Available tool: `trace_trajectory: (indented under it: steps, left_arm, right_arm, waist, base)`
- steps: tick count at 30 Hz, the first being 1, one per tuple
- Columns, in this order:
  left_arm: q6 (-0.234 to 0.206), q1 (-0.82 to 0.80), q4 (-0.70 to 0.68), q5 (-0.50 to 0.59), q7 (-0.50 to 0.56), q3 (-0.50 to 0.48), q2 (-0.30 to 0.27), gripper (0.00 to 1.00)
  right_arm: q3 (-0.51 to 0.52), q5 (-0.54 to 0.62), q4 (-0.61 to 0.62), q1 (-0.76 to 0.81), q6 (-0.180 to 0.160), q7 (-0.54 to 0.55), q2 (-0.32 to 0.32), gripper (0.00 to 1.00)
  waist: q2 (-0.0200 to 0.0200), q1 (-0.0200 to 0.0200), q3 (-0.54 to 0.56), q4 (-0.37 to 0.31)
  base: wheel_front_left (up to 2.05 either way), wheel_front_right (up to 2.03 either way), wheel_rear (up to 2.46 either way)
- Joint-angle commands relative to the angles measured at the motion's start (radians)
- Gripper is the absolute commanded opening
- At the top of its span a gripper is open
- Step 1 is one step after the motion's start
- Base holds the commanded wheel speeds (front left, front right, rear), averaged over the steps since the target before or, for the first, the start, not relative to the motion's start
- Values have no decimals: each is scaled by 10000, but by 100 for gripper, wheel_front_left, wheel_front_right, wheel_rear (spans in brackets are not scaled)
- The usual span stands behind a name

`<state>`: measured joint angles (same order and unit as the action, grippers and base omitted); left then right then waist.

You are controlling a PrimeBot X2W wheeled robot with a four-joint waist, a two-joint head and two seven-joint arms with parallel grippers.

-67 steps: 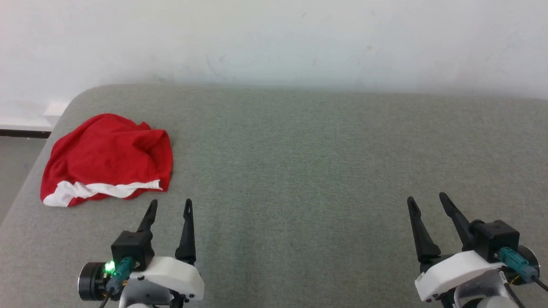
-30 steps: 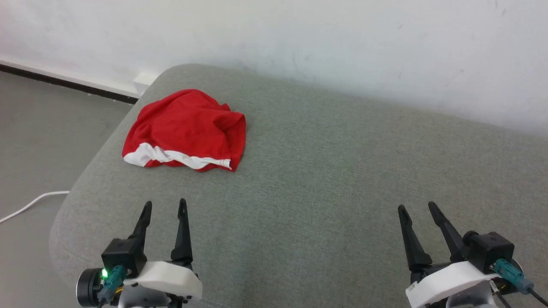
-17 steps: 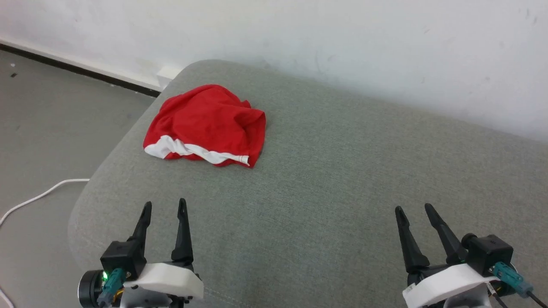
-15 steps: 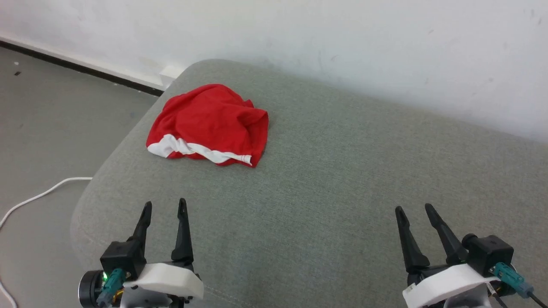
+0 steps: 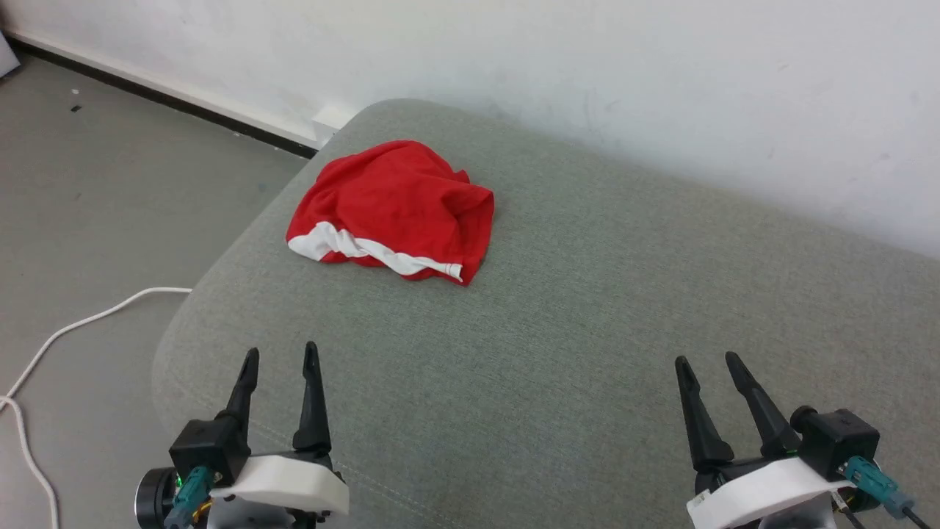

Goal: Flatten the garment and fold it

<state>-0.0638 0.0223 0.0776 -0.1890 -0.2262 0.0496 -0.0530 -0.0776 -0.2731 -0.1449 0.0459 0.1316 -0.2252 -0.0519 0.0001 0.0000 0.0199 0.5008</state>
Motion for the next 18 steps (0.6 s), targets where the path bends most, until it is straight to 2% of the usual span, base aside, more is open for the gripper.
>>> trace_trajectory:
  steps: [1,14,18]
  left_arm:
    - [-86,89,48,-111,-105,27,25,100]
    - [-190,91,176,-286,-355,97,28,100]
    - [-169,91,193,-284,-356,102,28,100]
  right_arm:
    - [-58,-97,-37,94,-8,-115,15,100]
    - [-70,71,-181,54,-9,-365,17,100]
    - [-54,112,-220,27,-9,-366,17,100]
  waist:
    - [-1,0,21,120]
    - [-1,0,40,596]
    - [-1,0,44,557]
  base:
    - [0,0,0]
    - [0,0,0]
    - [0,0,0]
